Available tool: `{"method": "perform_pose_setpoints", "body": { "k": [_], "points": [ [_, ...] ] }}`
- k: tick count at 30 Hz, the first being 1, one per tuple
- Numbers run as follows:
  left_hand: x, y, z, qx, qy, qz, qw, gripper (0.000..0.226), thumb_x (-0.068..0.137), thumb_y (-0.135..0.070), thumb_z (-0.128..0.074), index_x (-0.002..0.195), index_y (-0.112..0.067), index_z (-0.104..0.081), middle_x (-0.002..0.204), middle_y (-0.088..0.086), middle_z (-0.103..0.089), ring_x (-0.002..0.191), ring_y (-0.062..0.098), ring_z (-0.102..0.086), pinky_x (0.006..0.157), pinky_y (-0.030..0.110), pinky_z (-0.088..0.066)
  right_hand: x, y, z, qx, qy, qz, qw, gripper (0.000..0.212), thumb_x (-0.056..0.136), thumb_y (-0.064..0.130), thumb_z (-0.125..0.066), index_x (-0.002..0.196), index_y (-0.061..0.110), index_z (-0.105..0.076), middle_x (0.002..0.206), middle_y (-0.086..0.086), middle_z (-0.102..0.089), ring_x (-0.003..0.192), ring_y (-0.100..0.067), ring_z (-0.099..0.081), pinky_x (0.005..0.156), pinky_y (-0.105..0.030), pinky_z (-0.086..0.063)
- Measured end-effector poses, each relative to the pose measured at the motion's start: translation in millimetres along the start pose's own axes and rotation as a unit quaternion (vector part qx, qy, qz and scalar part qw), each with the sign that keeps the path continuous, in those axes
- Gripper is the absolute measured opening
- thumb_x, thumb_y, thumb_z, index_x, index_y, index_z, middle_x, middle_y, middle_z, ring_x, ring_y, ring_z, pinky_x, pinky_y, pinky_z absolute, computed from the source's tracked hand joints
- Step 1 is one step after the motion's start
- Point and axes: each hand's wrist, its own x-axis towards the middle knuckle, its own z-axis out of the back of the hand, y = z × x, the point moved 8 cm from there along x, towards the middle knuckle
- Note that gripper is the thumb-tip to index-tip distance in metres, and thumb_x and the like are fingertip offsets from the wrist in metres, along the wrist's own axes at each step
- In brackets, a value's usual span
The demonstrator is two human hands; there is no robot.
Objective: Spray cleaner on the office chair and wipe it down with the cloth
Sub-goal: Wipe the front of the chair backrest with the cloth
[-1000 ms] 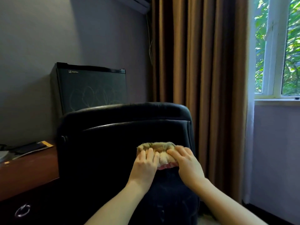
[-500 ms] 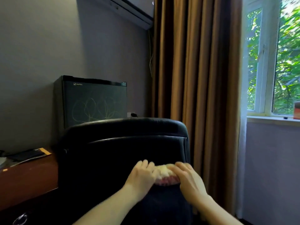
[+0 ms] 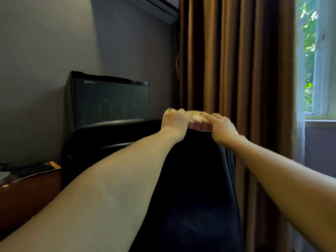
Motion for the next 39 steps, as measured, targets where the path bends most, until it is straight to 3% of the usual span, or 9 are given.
{"method": "perform_pose_setpoints", "body": {
  "k": [6, 22, 29, 32, 39],
  "points": [
    [-25.1, -13.7, -8.2, 0.028, -0.083, 0.025, 0.996, 0.044, 0.092, -0.003, -0.039, 0.134, -0.014, -0.044, 0.133, 0.013, -0.046, 0.125, 0.041, -0.038, 0.106, 0.046, -0.028, -18.4, 2.5, -2.9, -0.021, -0.048, 0.024, 0.998, 0.064, 0.088, 0.0, -0.042, 0.144, 0.03, -0.032, 0.142, -0.002, -0.038, 0.127, -0.03, -0.034, 0.102, -0.042, -0.038],
    [-74.4, -55.7, -18.9, -0.007, -0.051, -0.021, 0.998, 0.037, 0.098, -0.01, -0.035, 0.133, -0.014, -0.044, 0.127, 0.01, -0.048, 0.113, 0.036, -0.046, 0.1, 0.042, -0.036, -87.2, -16.9, -13.4, 0.018, -0.021, 0.003, 1.0, 0.067, 0.083, -0.007, -0.042, 0.141, 0.026, -0.041, 0.144, 0.0, -0.04, 0.128, -0.027, -0.035, 0.106, -0.035, -0.031],
    [-131.3, -83.6, -36.5, 0.028, -0.07, -0.069, 0.995, 0.03, 0.077, -0.015, -0.051, 0.102, -0.021, -0.067, 0.093, 0.003, -0.062, 0.081, 0.027, -0.059, 0.069, 0.035, -0.051, -155.7, -24.9, -41.3, 0.056, -0.013, -0.025, 0.998, 0.07, 0.081, -0.013, -0.041, 0.139, 0.026, -0.044, 0.142, 0.003, -0.04, 0.126, -0.025, -0.037, 0.103, -0.033, -0.035],
    [-166.6, -97.0, -54.8, 0.024, -0.04, -0.081, 0.996, 0.03, 0.071, -0.013, -0.062, 0.1, -0.017, -0.067, 0.091, 0.004, -0.061, 0.079, 0.028, -0.058, 0.066, 0.035, -0.051, -190.9, -27.8, -58.3, 0.073, -0.016, -0.029, 0.997, 0.067, 0.081, -0.013, -0.043, 0.136, 0.025, -0.048, 0.143, 0.002, -0.041, 0.127, -0.025, -0.037, 0.102, -0.034, -0.037],
    [-209.4, -102.4, -76.8, 0.036, -0.028, -0.08, 0.996, 0.039, 0.068, -0.008, -0.056, 0.106, -0.01, -0.068, 0.096, 0.009, -0.064, 0.086, 0.034, -0.061, 0.067, 0.04, -0.054, -239.1, -19.4, -87.3, 0.092, -0.014, -0.062, 0.994, 0.051, 0.093, 0.002, -0.044, 0.138, 0.026, -0.047, 0.146, 0.0, -0.038, 0.131, -0.021, -0.032, 0.099, -0.036, -0.042]
  ]
}}
